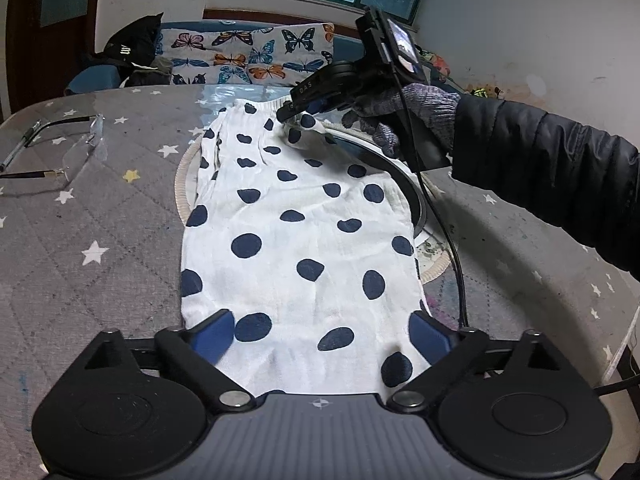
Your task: Fold clothes
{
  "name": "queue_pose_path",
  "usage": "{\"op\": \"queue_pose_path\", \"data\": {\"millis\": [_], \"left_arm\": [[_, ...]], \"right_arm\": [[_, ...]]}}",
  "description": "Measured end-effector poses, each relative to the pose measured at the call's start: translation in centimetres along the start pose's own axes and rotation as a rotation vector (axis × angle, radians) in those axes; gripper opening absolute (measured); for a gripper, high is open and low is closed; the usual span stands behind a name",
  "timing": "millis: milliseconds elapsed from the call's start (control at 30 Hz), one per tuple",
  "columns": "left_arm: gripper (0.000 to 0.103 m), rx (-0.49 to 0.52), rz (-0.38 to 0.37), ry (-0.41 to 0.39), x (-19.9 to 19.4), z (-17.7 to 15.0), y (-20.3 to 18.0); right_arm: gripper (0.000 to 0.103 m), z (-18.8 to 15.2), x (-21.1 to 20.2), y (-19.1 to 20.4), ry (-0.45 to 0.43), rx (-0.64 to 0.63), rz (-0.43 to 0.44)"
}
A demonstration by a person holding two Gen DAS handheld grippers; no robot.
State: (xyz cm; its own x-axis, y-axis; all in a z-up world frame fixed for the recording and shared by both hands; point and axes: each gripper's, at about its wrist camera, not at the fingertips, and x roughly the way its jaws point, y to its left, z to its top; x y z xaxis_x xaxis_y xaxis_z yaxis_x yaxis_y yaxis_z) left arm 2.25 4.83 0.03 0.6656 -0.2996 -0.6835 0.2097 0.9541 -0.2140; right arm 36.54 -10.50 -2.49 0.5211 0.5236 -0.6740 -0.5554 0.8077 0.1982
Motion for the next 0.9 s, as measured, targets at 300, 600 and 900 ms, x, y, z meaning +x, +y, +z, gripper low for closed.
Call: {"op": "queue_pose_path", "data": {"millis": [300,600,900], "left_arm": [[0.103,0.0,0.043,-0.024,-0.6,-0.2,0.4],[0.103,-0.045,0.123,-0.064,-2.4,-0.7,2.3],[0.103,-0.098,0.223,-0.107,-4.5,-1.6,5.1]], "right_arm": [[0.017,-0.1,-3.5,1.5,-0.051,0.001,0.065],[0.017,-1.2,-8.2,4.3,-0.078,-0.049,0.112],[0.017,-4.4,-13.7,8.5,-0.075,-0.104,0.213]]}}
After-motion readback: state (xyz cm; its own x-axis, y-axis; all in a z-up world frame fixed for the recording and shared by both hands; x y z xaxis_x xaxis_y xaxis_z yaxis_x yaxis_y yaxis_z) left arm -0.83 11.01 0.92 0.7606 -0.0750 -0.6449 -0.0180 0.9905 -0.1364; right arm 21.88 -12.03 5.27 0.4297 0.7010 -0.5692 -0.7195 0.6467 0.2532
